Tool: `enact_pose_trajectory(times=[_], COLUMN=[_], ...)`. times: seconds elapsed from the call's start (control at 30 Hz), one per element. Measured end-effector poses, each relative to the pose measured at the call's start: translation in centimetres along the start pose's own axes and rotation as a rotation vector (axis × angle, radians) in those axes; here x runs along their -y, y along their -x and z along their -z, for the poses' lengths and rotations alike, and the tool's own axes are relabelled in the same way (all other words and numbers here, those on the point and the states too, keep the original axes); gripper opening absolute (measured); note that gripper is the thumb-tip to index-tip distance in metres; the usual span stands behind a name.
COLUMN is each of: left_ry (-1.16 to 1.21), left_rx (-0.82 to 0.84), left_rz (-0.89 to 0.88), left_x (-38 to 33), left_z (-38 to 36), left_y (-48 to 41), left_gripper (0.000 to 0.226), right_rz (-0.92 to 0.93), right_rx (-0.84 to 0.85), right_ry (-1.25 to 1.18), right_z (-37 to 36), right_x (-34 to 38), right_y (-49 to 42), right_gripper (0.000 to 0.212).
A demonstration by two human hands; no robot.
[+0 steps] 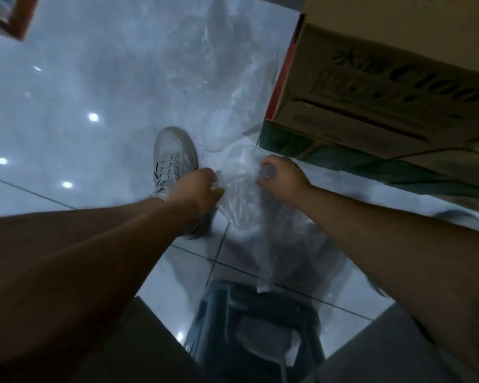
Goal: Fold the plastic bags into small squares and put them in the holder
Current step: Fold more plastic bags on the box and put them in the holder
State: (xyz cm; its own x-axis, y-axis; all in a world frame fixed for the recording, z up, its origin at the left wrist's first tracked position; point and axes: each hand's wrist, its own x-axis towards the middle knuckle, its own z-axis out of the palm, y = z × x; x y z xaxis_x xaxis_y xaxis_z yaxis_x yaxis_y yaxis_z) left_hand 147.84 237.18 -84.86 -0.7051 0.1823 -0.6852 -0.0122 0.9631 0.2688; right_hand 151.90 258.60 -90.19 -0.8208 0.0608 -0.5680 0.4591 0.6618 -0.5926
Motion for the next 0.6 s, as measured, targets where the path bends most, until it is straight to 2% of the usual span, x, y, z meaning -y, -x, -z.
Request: enact_pose_trajectory(times=[0.07,0.2,0.33,0.47,0.6], left_ry=[0.066,0.162,0.313,0.342,0.411], left_rx=[-0.010,-0.019,-0.052,-0.088,-0.109], left_rz=[-0.017,-0.063,-0.082,-0.095,-0.097], left_x=[0.2,0.7,0.7,0.1,-0.1], left_z=[0.1,0.3,1.3,3.1,3.6], left_y=[-0.6,-0.6,0.1,1.3,2.1], left_gripper=[0.009,0.027,0.026,0.018,0.017], right_rz=[-0.013,-0.024,0.012,0.026,-0.016], right_rx=[-0.031,-0.037,-0.074,-0.129,-0.172], right_ry=[-0.033,-0.033,-0.085,-0.060,-0.029], right_z=[-0.3,0.6,3.2,6.7,9.1], right_x=[-0.1,0.1,0.6,0.6,0.5], right_y=[-0.6,-0.2,1.8,4.6,7.4], right_gripper=[0.026,0.002,0.011,0.002,0.005])
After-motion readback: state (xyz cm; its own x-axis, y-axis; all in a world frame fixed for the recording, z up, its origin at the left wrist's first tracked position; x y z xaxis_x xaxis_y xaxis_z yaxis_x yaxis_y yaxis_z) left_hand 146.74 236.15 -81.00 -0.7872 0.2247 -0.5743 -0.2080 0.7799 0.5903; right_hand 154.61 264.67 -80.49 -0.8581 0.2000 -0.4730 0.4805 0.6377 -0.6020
